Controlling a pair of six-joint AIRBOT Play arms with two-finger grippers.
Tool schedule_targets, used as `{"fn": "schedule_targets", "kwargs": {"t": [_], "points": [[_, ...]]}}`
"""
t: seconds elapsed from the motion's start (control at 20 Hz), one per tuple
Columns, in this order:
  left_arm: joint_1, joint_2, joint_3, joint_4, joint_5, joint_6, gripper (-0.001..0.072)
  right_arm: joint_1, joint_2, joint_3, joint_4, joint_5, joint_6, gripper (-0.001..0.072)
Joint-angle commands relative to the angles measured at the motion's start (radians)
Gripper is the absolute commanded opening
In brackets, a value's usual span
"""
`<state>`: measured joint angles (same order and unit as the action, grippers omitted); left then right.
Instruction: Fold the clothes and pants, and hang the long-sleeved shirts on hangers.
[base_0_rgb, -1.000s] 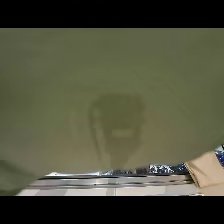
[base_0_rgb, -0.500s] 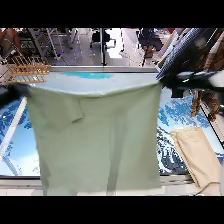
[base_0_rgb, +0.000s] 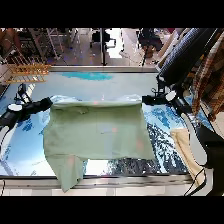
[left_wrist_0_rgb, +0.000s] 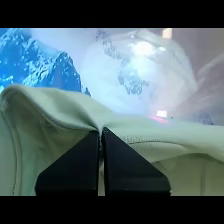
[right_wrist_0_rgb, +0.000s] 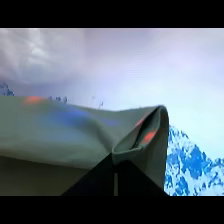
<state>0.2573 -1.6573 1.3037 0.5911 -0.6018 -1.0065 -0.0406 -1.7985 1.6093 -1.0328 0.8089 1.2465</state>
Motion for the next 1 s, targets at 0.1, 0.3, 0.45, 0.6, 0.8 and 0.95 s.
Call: {"fn": "schedule_targets", "kwargs": {"t": [0.1,0.3,0.45,0.6,0.8,0.95], "points": [[0.172,-0.032,0.032,0.099,-0.430,-0.064,0.0004,0.001,-0.016,0.003,-0.137,0.453,0.027,0.0017],[0.206,-0.032,0.032,0.198,-0.537,-0.094,0.0004,0.006,-0.019,0.002,-0.156,0.521,0.052,0.0017],[0.186,-0.034,0.032,0.292,-0.548,-0.109,0.0046,0.025,-0.027,0.000,-0.151,0.565,0.051,0.0067],[0.198,-0.034,0.032,0.376,-0.689,-0.169,0.0523,0.002,-0.026,-0.001,-0.185,0.661,0.079,0.0505],[0.246,0.053,-0.142,0.565,-0.795,-0.280,0.0400,-0.122,0.080,-0.220,-0.116,0.702,0.042,0.0496],[0.270,0.246,-0.468,0.450,-0.669,-0.160,0.0401,-0.252,0.220,-0.513,-0.023,0.623,-0.065,0.0498]]}}
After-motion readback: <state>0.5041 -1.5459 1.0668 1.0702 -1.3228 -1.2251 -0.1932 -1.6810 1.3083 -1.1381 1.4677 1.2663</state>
